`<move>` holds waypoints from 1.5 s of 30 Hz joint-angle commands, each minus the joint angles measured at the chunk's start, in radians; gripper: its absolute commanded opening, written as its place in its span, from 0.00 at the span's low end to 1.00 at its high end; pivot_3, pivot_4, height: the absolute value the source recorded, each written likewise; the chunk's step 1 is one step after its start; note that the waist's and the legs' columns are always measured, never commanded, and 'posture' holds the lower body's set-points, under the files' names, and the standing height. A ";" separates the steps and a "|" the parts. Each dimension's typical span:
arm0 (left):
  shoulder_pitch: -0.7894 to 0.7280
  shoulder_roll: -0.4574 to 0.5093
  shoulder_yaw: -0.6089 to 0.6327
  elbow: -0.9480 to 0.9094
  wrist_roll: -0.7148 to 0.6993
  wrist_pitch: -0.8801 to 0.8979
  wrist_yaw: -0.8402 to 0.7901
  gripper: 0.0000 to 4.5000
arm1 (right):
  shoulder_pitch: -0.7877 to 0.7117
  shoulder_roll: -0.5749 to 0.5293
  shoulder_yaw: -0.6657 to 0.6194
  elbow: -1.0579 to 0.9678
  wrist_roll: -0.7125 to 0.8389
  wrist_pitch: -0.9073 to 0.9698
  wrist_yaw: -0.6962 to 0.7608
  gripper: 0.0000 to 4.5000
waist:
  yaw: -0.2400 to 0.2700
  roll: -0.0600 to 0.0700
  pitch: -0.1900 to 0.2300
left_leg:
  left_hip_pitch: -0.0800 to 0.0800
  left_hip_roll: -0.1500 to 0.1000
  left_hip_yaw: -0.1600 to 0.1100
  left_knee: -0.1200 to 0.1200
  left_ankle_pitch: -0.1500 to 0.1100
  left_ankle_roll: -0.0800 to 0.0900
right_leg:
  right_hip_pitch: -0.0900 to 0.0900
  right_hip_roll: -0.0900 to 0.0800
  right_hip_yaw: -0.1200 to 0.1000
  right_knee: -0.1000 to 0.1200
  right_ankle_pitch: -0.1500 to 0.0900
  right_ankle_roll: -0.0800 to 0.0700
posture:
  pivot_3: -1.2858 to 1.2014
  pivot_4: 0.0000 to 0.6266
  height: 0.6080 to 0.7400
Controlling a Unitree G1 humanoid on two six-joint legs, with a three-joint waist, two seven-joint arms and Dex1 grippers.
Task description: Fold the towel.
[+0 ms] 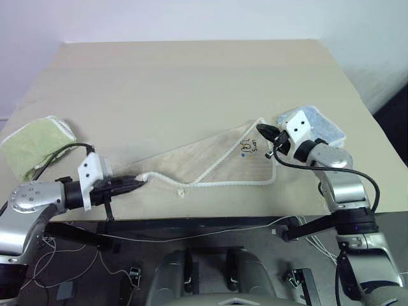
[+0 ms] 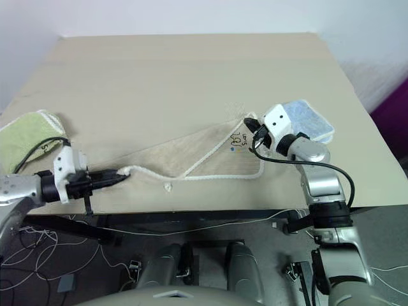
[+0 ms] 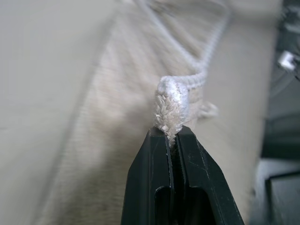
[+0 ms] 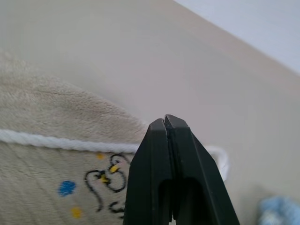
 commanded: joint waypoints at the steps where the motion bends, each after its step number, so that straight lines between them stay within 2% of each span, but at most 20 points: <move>1: -0.024 -0.015 0.044 0.002 -0.016 0.026 0.023 0.00 | -0.080 -0.039 0.060 0.112 -0.109 -0.156 0.002 0.26 | -0.001 0.000 0.000 | 0.000 0.000 0.000 0.000 0.000 -0.001 | 0.000 0.000 0.000 0.000 0.000 0.000 | 0.52 0.24 1.00; 6: -0.044 -0.033 0.069 0.019 -0.010 0.042 0.051 0.00 | -0.237 -0.078 0.192 0.401 -0.338 -0.410 -0.094 0.64 | -0.003 0.000 0.000 | 0.000 0.000 0.000 0.001 0.001 -0.001 | 0.000 0.000 0.000 0.000 0.000 0.000 | 0.52 0.24 1.00; 12: -0.015 -0.038 0.087 0.008 0.000 0.037 0.063 0.00 | -0.426 -0.089 0.325 0.709 -0.553 -0.584 -0.249 0.64 | -0.007 0.000 0.000 | 0.000 0.000 0.001 0.002 0.001 -0.002 | -0.001 0.000 0.001 0.001 0.000 0.000 | 0.52 0.24 1.00; 17: 0.016 -0.051 0.096 -0.020 0.003 0.038 0.087 0.00 | -0.549 -0.076 0.455 0.899 -0.723 -0.657 -0.388 0.64 | -0.007 0.000 0.000 | 0.000 0.000 0.001 0.002 0.001 -0.002 | -0.001 0.000 0.001 0.002 0.000 0.000 | 0.52 0.24 1.00; 22: 0.038 -0.062 0.104 -0.047 0.002 0.042 0.106 0.00 | -0.611 -0.060 0.532 1.000 -0.812 -0.678 -0.474 0.64 | -0.010 0.000 0.000 | 0.000 0.000 0.001 0.002 0.001 -0.002 | -0.001 -0.001 0.001 0.002 0.000 0.000 | 0.52 0.24 1.00; 27: 0.060 -0.067 0.114 -0.063 0.001 0.042 0.122 0.00 | -0.636 -0.045 0.557 1.043 -0.834 -0.698 -0.490 0.64 | -0.018 0.000 0.000 | 0.000 0.000 0.001 0.002 0.001 -0.002 | -0.001 -0.001 0.002 0.003 0.000 0.000 | 0.52 0.24 1.00; 36: 0.064 -0.078 0.115 -0.070 0.001 0.046 0.130 0.00 | -0.650 -0.042 0.571 1.050 -0.857 -0.717 -0.550 0.01 | -0.029 0.000 0.000 | 0.000 0.000 0.001 0.002 0.001 -0.003 | -0.001 0.000 0.002 0.004 -0.001 0.000 | 0.52 0.24 1.00; 42: 0.055 -0.082 0.107 -0.065 0.006 0.047 0.128 0.00 | -0.654 -0.040 0.575 1.051 -0.864 -0.718 -0.589 0.01 | -0.029 0.000 0.000 | 0.000 0.000 0.001 0.002 0.002 -0.003 | -0.001 -0.001 0.002 0.004 -0.001 -0.001 | 0.52 0.24 1.00; 45: 0.053 -0.083 0.104 -0.061 0.009 0.046 0.126 0.00 | -0.661 -0.038 0.576 1.056 -0.862 -0.723 -0.570 0.13 | -0.029 0.000 0.000 | 0.000 0.000 0.001 0.002 0.002 -0.003 | -0.001 -0.001 0.002 0.004 -0.001 -0.001 | 0.52 0.24 1.00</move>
